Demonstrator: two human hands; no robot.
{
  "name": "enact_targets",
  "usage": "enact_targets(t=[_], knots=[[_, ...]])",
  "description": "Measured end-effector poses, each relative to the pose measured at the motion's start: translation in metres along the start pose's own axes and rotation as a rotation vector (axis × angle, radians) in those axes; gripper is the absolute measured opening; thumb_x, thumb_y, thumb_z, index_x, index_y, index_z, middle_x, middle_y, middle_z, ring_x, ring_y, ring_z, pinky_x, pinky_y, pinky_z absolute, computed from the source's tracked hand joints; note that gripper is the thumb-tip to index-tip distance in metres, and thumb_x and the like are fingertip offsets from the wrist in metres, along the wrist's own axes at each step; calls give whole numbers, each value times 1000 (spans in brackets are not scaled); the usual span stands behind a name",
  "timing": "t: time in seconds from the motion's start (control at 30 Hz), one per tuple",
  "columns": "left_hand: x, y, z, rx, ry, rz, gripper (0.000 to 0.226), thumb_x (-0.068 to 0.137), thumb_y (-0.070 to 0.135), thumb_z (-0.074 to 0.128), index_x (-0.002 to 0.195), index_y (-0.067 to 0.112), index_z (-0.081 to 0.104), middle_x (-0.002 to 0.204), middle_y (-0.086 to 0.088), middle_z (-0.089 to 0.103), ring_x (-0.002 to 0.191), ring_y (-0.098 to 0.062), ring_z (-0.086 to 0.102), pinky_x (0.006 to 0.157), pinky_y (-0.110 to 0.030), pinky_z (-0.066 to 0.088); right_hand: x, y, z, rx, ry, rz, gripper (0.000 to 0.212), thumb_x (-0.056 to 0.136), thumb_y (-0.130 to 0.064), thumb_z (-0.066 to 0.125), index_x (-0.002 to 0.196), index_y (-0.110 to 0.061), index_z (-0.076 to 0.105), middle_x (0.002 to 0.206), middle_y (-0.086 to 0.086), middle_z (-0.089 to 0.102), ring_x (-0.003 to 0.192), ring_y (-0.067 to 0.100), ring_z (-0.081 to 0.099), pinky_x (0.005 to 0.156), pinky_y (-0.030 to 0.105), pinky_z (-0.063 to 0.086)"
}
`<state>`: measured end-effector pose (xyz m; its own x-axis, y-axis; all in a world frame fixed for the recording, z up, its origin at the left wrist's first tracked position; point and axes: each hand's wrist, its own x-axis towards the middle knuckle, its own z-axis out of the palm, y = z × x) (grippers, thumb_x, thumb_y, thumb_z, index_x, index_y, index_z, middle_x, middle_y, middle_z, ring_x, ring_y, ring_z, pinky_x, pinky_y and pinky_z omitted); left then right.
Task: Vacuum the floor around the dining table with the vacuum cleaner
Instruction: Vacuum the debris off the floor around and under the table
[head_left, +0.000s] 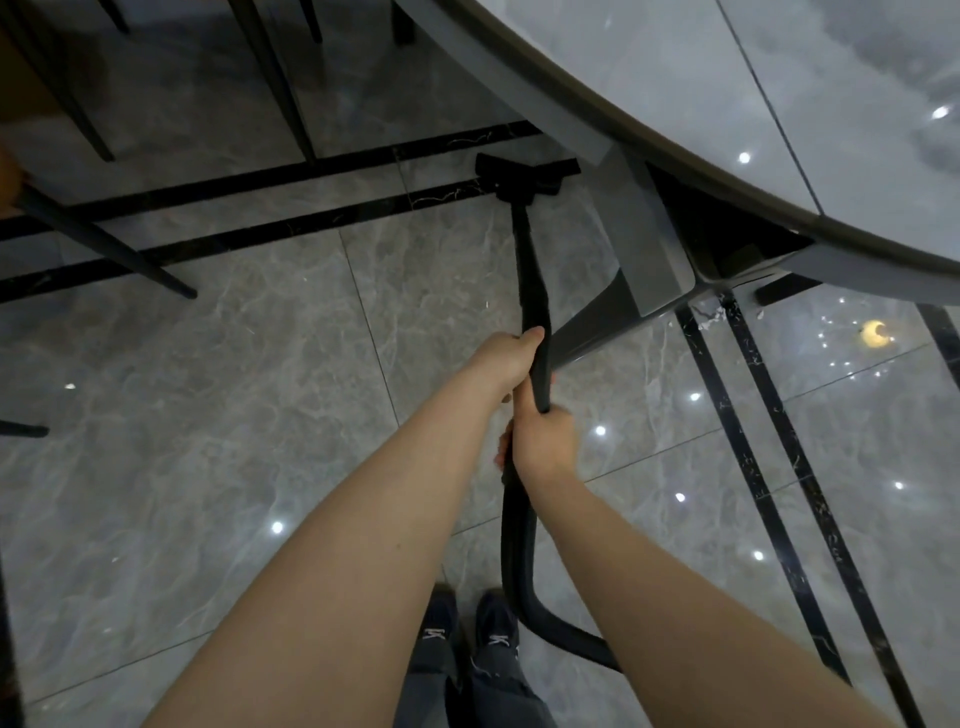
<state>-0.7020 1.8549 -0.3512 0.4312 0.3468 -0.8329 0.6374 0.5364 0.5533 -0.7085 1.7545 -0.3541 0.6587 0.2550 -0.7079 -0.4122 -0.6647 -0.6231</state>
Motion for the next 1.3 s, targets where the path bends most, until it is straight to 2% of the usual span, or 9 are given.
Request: enact_targets(t=[0.2,0.3,0.43,0.57,0.7,0.83,1.03,1.17,1.3], knots=[[-22,-14,13,-113,33,-158,32,104,37,40,111,7,50,76,-11,66,68,-27,69,86,-44,59,-88,51,-24,33,-56,70,61,95,-57,59,60,-7,53,44,8,51,39,20,51,44,29,44],[-42,-42,28,-93,36,-258,36,104,38,41,121,7,44,78,-11,58,53,-20,60,55,-33,60,-121,86,-37,-11,-63,135,64,93,-60,58,61,-5,55,45,10,52,39,19,52,44,29,46],[-60,-82,47,-25,148,-243,44,102,42,43,126,5,46,90,-14,63,45,-17,56,40,-22,49,-143,123,-47,-108,-66,188,71,79,-74,57,67,-5,63,48,7,59,45,20,61,54,38,56],[-66,-72,44,124,195,-151,48,104,43,35,123,1,50,89,-14,68,34,-11,53,25,-11,31,-143,106,-50,-90,-122,131,67,88,-67,56,64,-5,57,48,8,55,41,19,55,48,33,48],[-51,-48,35,102,188,-181,49,104,40,36,127,1,52,64,-9,62,29,-15,52,29,-18,37,-134,77,-56,-62,-150,53,61,91,-62,59,67,-6,56,50,11,55,39,19,54,44,29,47],[-64,-65,48,44,138,-308,44,101,36,43,130,4,50,66,-13,66,49,-23,65,54,-31,57,-150,98,-79,-108,-187,60,65,91,-64,59,61,-7,53,45,9,54,38,20,54,47,31,49],[-113,-124,91,-19,185,-330,45,102,38,39,132,6,44,57,-12,60,46,-24,60,56,-32,60,-193,155,-126,-142,-213,72,64,90,-61,61,59,-6,54,48,13,52,38,21,53,50,35,50],[-153,-171,131,-106,242,-346,44,102,39,44,129,5,49,66,-13,58,39,-21,52,33,-22,45,-229,198,-171,-180,-251,75,62,92,-59,61,58,-9,51,49,11,50,37,20,51,47,32,47],[-196,-216,176,-206,247,-386,44,101,37,47,128,3,51,70,-15,57,47,-22,54,43,-29,52,-267,241,-223,-226,-269,86,62,90,-63,61,56,-12,51,48,9,54,40,22,55,48,31,49]])
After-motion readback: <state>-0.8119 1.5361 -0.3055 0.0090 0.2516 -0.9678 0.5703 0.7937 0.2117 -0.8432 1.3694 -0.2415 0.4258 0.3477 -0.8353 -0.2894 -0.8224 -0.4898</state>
